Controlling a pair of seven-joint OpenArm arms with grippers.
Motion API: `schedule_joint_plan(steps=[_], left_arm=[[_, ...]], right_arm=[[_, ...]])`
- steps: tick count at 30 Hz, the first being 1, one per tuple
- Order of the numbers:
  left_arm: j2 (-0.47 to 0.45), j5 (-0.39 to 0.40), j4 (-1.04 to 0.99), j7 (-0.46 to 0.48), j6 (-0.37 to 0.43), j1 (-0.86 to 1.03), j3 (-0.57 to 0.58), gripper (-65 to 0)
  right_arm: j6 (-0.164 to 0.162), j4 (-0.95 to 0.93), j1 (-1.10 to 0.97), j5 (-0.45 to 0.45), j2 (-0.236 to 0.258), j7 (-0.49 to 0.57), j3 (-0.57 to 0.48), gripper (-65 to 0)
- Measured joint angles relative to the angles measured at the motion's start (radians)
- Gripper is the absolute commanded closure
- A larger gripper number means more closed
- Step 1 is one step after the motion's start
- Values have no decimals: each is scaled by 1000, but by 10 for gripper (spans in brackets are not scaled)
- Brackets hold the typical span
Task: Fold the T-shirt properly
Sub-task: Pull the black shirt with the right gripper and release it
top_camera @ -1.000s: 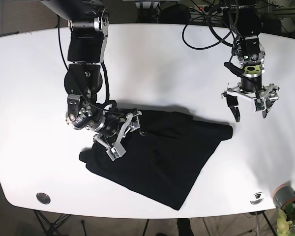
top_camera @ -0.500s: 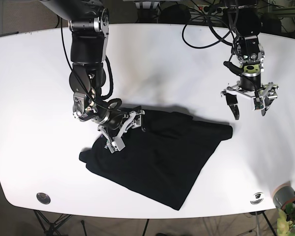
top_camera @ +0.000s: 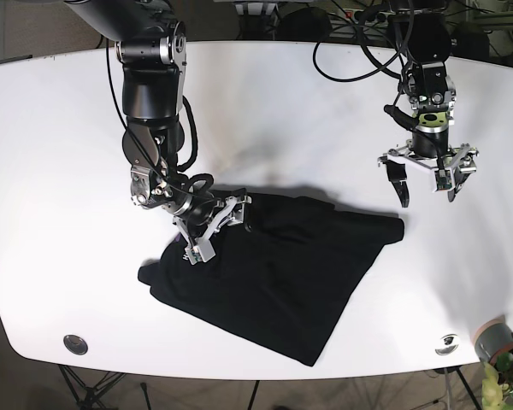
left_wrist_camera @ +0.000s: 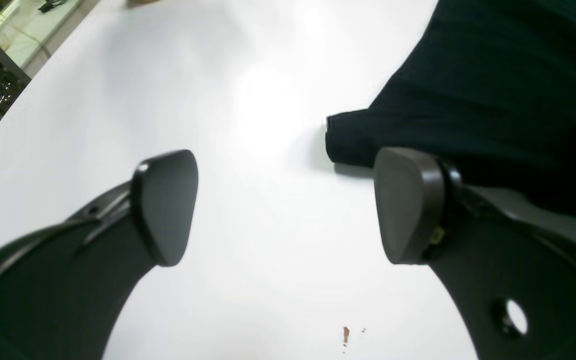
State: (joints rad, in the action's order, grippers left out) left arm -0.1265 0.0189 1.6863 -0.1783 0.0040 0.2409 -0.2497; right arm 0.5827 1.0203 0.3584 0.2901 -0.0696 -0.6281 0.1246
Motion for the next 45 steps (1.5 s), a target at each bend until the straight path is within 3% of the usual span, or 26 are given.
schedule_joint_plan(steps=[6, 8, 16, 24, 33, 45], left_arm=[[-2, 0, 0, -1, 3, 0, -1, -522], [-2, 0, 0, -1, 3, 0, -1, -522], [-11, 0, 0, -2, 2, 0, 2, -522], [-35, 0, -14, 3, 3, -2, 16, -522], [-35, 0, 7, 0, 3, -2, 17, -522], [-33, 0, 13, -2, 0, -22, 21, -522]], right_arm=[[-6, -10, 17, 1, 0, 0, 0, -79], [-6, -10, 20, 2, 0, 0, 0, -27], [-6, 16, 29, -1, -20, -3, 3, -19], [-2, 288, -14, -3, -22, -106, 4, -19], [7, 556, 23, 1, 57, -219, 6, -19], [20, 673, 219, 6, 174, -309, 2, -19]])
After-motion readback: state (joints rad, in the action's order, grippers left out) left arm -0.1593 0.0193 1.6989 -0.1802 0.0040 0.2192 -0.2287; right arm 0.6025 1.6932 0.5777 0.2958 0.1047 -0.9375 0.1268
